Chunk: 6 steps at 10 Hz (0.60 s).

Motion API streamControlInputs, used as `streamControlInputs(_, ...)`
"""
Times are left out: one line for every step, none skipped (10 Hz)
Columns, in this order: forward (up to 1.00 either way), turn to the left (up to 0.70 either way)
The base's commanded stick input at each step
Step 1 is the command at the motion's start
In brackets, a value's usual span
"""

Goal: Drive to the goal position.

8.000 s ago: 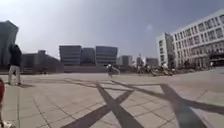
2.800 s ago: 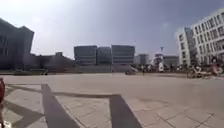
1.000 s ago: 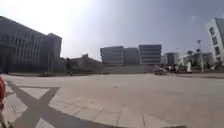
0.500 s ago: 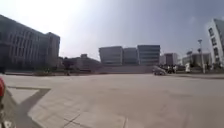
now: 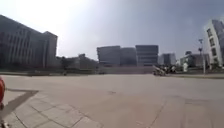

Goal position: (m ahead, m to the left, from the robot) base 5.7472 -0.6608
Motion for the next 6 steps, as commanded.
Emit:
streamControlInputs(1.0,0.0)
streamControlInputs(1.0,0.0)
streamControlInputs(1.0,0.0)
streamControlInputs(1.0,0.0)
streamControlInputs(1.0,0.0)
streamControlInputs(1.0,0.0)
